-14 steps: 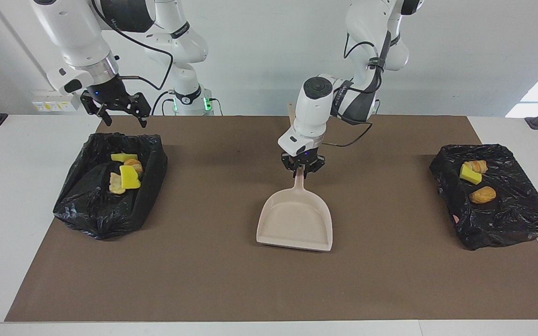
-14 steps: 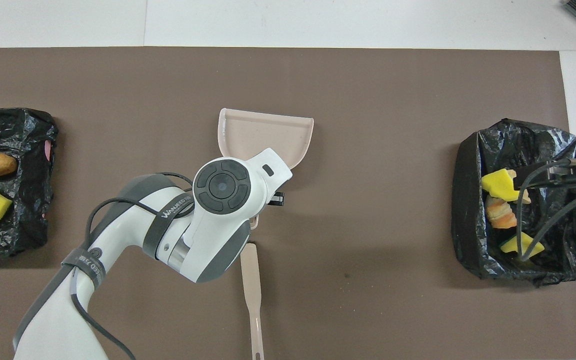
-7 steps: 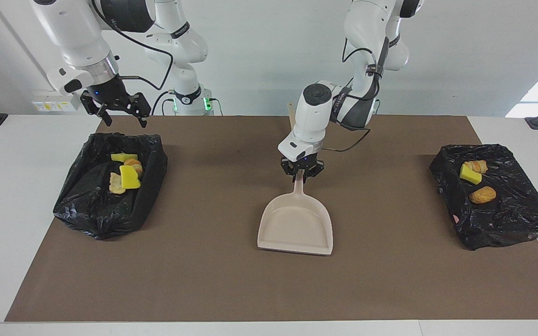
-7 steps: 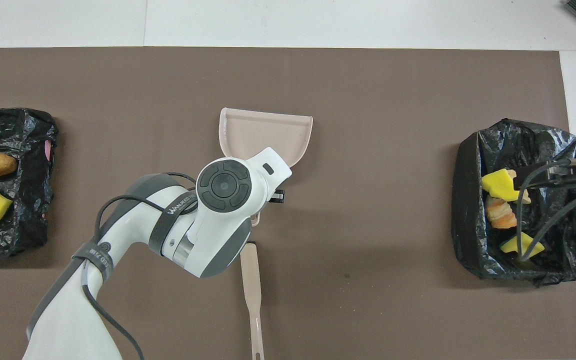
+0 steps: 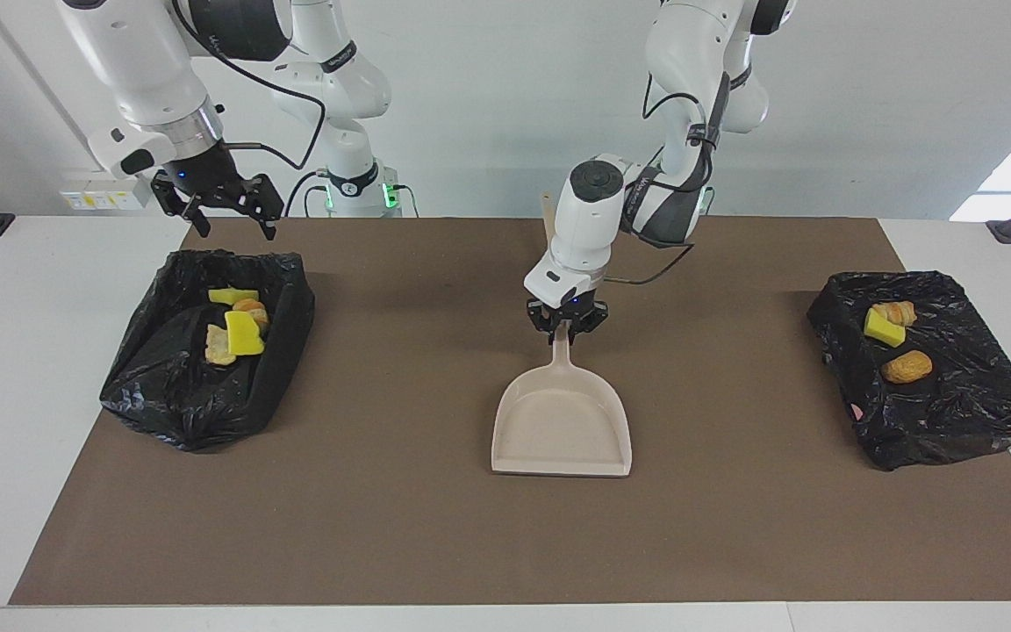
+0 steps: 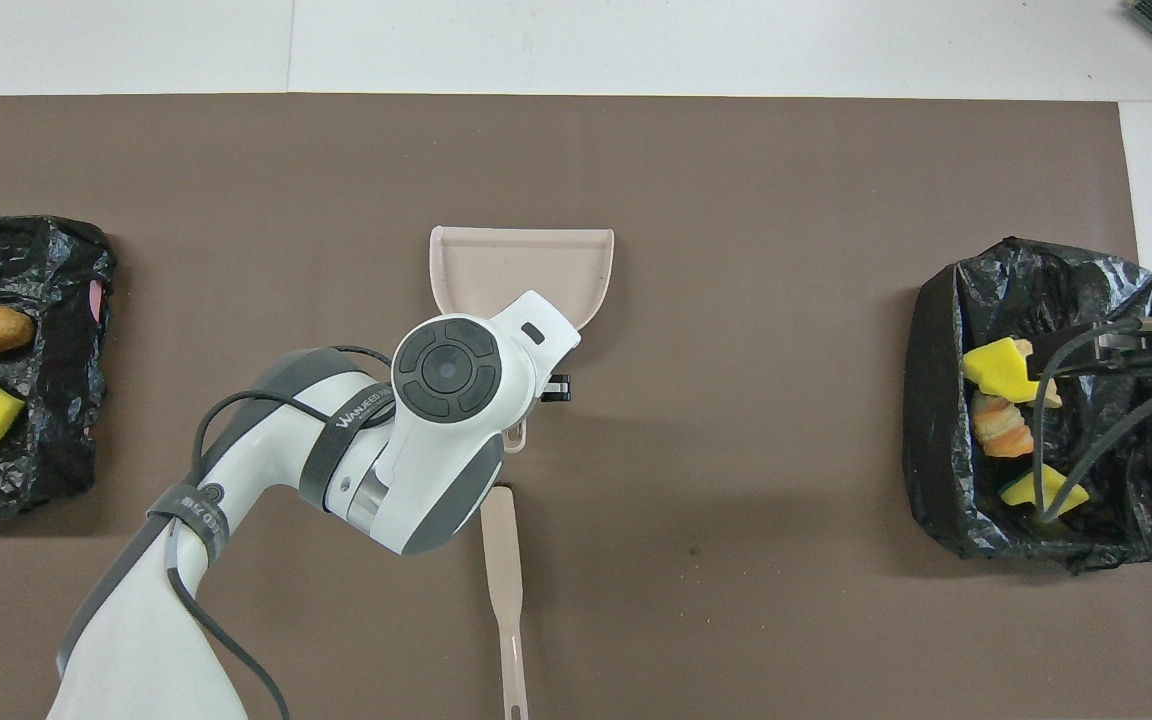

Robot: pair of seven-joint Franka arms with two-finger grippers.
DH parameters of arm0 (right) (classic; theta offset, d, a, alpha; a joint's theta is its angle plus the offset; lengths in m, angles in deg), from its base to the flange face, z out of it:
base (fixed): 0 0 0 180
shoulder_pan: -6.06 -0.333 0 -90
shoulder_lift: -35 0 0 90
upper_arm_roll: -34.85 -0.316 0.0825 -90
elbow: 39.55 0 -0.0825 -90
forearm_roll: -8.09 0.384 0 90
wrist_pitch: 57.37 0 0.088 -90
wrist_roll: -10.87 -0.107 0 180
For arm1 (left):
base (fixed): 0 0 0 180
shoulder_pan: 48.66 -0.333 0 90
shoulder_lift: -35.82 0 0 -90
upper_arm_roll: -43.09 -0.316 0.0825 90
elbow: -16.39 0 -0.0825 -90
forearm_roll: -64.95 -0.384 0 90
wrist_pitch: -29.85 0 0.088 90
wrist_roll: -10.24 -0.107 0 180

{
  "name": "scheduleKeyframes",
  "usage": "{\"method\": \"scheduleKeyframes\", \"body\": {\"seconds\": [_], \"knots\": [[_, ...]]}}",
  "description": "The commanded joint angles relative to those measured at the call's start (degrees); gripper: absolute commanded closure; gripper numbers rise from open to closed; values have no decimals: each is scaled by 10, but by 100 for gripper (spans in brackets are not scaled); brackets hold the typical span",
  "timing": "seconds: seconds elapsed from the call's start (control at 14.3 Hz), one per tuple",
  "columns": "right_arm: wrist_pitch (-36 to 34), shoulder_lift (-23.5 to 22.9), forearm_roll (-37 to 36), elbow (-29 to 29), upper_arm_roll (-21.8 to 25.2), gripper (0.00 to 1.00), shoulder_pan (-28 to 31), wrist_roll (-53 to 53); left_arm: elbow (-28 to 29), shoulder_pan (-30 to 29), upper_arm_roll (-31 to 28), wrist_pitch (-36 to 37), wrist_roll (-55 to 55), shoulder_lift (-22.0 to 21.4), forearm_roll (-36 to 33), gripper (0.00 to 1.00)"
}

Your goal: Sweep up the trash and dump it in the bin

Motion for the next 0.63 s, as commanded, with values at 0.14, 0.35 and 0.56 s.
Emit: {"method": "scheduleKeyframes", "body": {"seconds": [0.14,0.35,0.56], "knots": [[-4,5,10,-2,-2,0,4,-5,3,8,-10,-6,10,-7,12,0],[-4,5,10,-2,-2,0,5,-5,-4,-1,-16,2,9,-16,12,0],[-4,5,10,-2,-3,0,5,-5,-9,-35,-17,17,5,-20,6,0]]}}
